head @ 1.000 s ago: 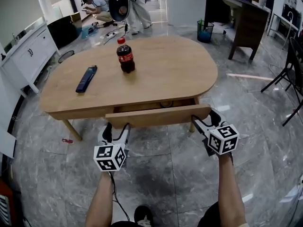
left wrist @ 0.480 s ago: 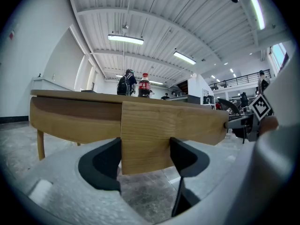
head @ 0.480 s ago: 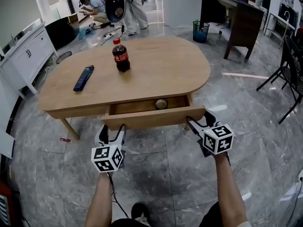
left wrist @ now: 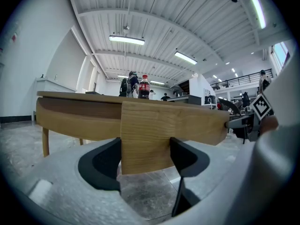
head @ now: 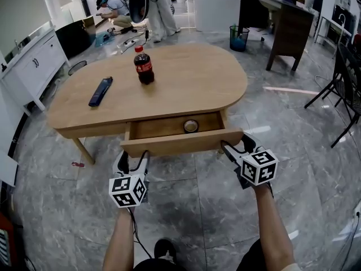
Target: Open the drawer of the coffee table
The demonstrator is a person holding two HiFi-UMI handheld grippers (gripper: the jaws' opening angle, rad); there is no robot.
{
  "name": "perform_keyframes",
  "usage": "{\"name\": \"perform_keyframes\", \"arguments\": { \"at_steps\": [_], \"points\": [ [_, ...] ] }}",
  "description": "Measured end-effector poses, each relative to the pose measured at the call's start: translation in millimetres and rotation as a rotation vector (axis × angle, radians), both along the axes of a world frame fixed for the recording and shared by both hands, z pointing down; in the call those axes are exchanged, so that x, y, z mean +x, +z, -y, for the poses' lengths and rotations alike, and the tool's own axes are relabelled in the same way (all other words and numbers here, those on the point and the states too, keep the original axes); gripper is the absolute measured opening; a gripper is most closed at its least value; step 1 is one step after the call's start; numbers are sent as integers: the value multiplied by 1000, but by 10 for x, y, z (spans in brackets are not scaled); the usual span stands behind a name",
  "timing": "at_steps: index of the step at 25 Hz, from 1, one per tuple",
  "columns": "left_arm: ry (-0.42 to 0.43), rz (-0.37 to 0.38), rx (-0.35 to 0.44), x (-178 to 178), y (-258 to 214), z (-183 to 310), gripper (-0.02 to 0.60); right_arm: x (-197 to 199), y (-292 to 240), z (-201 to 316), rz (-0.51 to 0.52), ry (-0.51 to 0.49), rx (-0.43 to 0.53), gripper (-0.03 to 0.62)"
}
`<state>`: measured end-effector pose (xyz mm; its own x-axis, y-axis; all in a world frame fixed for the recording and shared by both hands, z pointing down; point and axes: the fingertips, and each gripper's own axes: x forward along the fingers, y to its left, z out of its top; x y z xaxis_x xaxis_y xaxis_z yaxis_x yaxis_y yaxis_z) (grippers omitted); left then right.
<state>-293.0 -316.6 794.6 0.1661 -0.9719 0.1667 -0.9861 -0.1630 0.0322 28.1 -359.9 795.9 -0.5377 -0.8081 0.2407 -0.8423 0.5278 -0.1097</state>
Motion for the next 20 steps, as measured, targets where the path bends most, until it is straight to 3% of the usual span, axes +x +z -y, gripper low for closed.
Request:
{"name": "perform_keyframes", "arguments": {
  "at_steps": [20],
  "points": [
    [12, 0, -25, 37, 11, -226, 313, 60, 9, -249, -2, -45, -19, 325]
  ]
}}
